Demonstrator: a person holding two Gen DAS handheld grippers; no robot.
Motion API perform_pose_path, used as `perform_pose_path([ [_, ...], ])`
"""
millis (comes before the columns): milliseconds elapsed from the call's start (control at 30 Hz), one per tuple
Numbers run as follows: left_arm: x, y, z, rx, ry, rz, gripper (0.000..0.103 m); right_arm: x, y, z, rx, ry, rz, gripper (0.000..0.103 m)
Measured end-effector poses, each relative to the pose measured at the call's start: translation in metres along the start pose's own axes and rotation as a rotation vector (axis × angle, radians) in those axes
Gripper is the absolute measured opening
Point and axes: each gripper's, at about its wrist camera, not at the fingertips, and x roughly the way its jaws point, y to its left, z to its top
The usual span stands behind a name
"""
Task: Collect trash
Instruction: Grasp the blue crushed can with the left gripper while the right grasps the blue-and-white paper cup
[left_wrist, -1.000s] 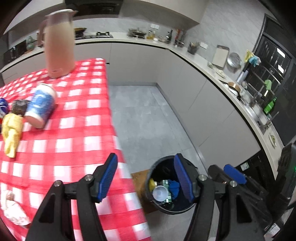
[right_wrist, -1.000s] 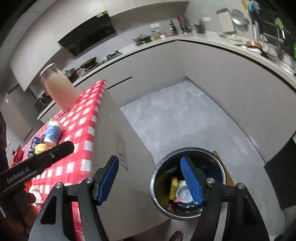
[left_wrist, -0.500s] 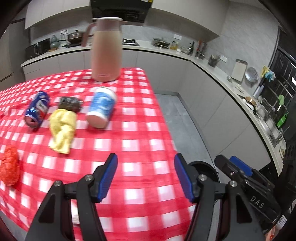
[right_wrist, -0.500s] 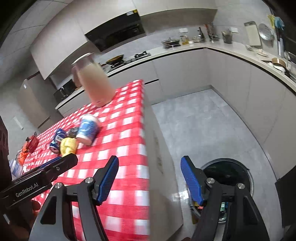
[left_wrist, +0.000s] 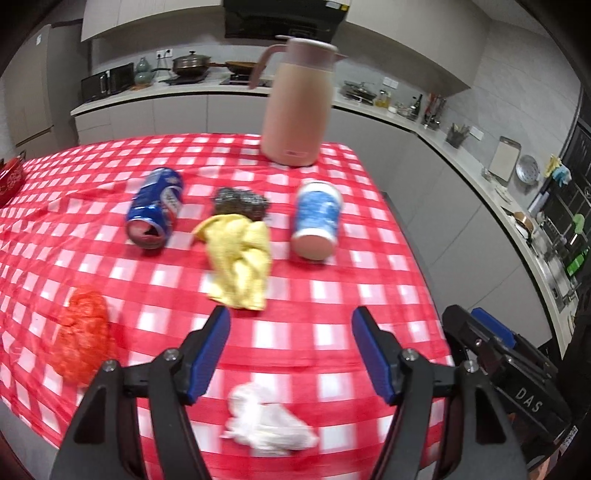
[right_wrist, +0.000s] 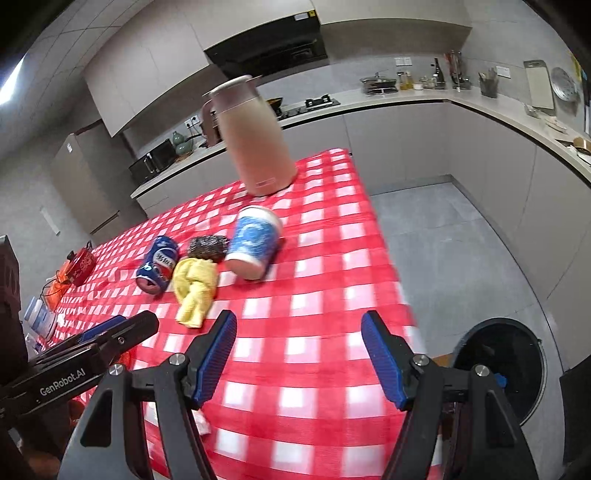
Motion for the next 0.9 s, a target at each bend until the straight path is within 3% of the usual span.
perform_pose_path([
  [433,0.022,0.095,0.038,0.022,0.002,0.032,0.07,0.049,0.066,0.004,0.043,0.007,-0.053,0.079],
  [900,0.076,0.133,0.086,-0.038,0.02,0.14,0.07,0.122,0.074,0.057,0.013,0.059,-0.05,0.081],
])
